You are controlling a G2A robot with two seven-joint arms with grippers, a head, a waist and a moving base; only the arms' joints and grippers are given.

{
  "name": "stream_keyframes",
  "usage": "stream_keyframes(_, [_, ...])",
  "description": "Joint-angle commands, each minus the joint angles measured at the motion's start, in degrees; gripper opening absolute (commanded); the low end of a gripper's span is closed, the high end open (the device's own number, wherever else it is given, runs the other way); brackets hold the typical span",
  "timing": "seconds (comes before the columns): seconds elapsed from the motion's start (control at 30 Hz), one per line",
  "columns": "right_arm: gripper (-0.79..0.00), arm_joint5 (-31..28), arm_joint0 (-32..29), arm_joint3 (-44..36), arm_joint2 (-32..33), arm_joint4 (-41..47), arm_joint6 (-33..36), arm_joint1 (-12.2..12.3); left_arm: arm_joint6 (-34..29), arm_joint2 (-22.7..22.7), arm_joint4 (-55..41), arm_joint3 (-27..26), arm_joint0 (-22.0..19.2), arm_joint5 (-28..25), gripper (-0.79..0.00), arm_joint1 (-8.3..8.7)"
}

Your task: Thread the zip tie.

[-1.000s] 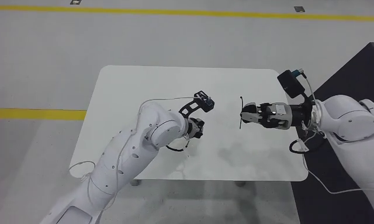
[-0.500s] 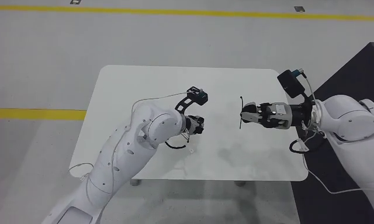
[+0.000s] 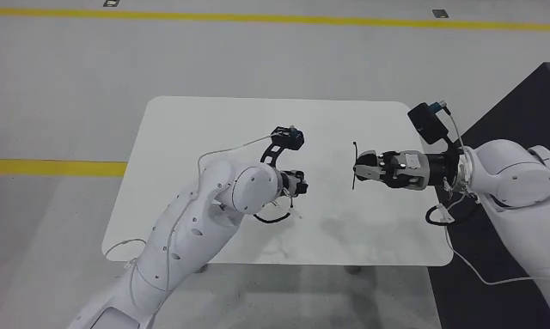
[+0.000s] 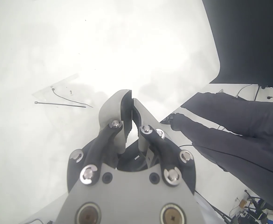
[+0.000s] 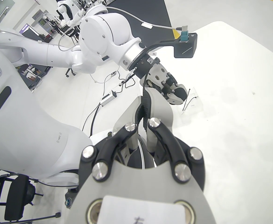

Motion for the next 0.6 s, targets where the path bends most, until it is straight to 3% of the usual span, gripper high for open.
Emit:
stream_keyframes(0.0, [-0.785,0.0,0.0,0.0,0.0,0.0,0.0,0.0,2.1,-0.3,2.0,1.2,0.7,2.7,-0.785,0.03])
stream_keyframes(0.1, [-0.785,0.0,0.0,0.0,0.0,0.0,0.0,0.0,0.0,0.3,3.5,1.6,0.0,14.2,-0.785,-0.61])
stream_keyframes(0.23, [-0.785,0.0,0.0,0.0,0.0,0.0,0.0,0.0,6.3,0.6,-0.3,4.1,0.5,21.7,-0.785,-1.62])
stream_keyframes(0.4, [-0.785,0.0,0.0,0.0,0.0,0.0,0.0,0.0,10.8,1.6,-8.1,5.5,-0.4,26.2,-0.785,-1.75])
stream_keyframes(0.57, [-0.785,0.0,0.0,0.0,0.0,0.0,0.0,0.0,10.8,2.2,-9.9,5.4,-1.4,26.1,-0.785,-1.6])
